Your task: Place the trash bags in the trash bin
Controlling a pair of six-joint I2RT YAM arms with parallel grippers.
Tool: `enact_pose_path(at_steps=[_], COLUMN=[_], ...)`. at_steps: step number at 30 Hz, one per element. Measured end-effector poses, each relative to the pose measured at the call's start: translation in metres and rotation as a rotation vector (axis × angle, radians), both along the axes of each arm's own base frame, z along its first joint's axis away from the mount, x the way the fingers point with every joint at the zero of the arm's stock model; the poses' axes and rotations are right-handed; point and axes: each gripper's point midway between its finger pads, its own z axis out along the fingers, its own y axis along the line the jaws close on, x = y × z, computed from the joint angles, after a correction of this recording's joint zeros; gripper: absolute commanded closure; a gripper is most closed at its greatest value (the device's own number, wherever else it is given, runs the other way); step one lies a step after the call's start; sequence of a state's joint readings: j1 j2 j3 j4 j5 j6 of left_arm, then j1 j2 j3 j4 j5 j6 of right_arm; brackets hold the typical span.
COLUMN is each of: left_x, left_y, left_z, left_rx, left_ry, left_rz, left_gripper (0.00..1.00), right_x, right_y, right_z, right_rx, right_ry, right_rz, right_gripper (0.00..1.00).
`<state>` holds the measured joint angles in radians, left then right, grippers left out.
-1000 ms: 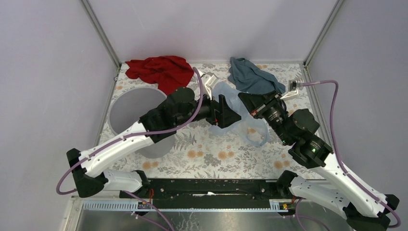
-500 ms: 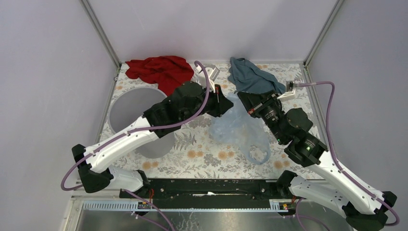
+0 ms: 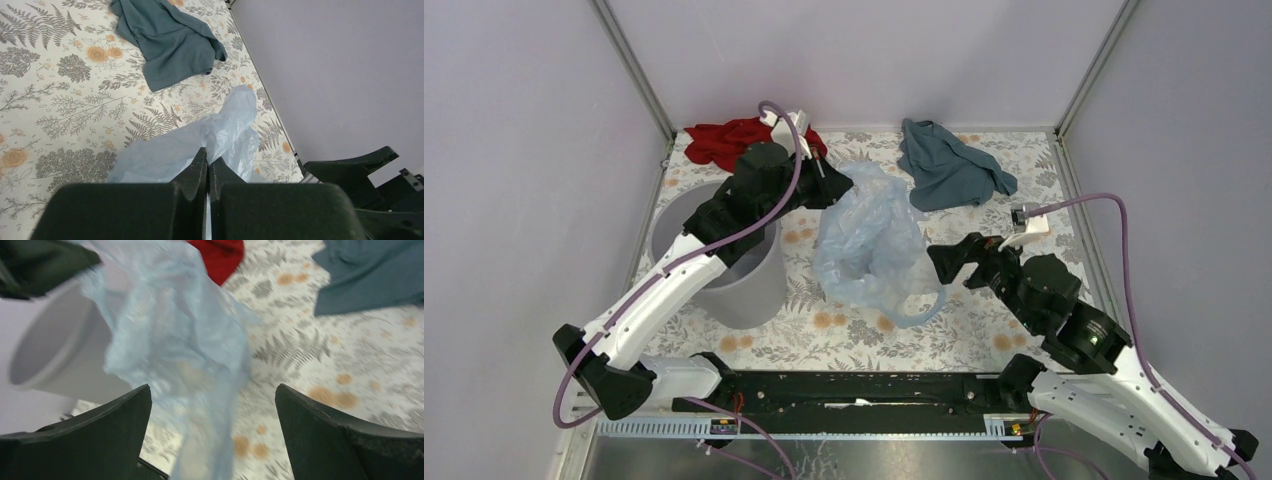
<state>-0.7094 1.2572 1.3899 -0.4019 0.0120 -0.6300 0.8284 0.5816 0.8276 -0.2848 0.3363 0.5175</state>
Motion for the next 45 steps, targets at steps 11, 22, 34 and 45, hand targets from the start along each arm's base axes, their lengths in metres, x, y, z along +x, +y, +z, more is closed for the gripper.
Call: enact_pose_path(at_steps=[11,22,34,45], left_x=[-0.002,-0.008,-0.012,-0.018], left_y=[0.016,0.014,0.014,0.013], left_z=[-0.004,0.004,0.014,0.017], left_rx=[-0.028,-0.057,-0.08,-0.094], left_ry=[0.021,0.013,-0.009,-0.008], left_rz=[-0.001,-0.033,-0.055,-0.085], left_gripper=[1.0,1.0,1.0,1.0], right_x=[-0.014,-0.029,0.025,0.069], right_y=[-0.008,0.047,-0.004,0.017], right_z=[-0.067,-0.173,-0.183,-0.201], right_rx=[-0.071,-0.179,-0.14,0.109], right_ry=[0.224,0.507,0.387,0.516], right_rz=[-0.025,0.188,-0.048,0.131], right_gripper=[0.0,0.01,0.01,0.56])
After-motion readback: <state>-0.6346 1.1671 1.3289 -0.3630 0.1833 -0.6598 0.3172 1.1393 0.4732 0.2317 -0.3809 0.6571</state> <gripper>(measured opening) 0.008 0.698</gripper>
